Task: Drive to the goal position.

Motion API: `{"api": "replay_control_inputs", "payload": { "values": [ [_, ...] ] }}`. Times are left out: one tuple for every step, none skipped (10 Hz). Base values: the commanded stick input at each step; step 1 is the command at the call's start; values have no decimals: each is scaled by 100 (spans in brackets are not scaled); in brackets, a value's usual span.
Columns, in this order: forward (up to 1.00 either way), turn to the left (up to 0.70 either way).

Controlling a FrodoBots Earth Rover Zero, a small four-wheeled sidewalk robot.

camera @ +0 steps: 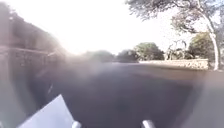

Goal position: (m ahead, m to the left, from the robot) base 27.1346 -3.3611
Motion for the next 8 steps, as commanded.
{"api": "replay_control_inputs", "payload": {
  "values": [
    [85,0],
    [85,0],
    [85,0],
    [85,0],
    [85,0],
    [85,0],
    [85,0],
    [85,0]
  ]
}}
